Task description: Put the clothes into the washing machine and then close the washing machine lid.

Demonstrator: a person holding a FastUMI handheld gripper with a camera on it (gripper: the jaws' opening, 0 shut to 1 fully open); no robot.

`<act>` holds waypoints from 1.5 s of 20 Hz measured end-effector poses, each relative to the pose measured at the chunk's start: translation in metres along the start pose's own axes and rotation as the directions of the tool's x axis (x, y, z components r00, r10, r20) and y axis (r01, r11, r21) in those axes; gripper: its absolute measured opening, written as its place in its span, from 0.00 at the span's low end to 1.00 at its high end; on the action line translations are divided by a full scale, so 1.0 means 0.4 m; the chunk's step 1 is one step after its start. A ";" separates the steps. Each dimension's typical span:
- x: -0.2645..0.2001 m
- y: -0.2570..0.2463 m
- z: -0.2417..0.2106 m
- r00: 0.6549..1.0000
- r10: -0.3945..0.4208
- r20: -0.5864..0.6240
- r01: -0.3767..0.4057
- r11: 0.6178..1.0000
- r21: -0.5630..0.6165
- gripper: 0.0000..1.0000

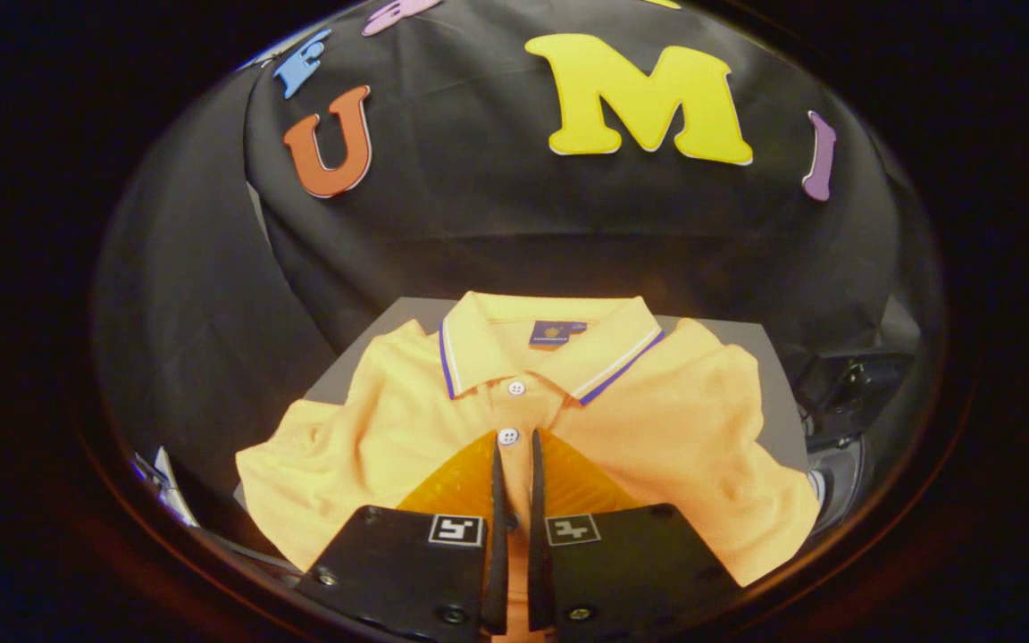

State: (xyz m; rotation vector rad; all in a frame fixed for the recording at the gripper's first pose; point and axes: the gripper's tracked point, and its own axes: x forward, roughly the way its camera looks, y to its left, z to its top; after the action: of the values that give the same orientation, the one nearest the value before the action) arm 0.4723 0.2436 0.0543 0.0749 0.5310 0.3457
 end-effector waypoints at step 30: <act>-0.864 -0.645 0.097 0.871 -0.309 0.382 0.277 0.951 0.138 0.06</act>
State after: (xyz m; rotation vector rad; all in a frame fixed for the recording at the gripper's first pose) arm 0.2918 -0.1163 0.2140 0.1366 0.1417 0.0046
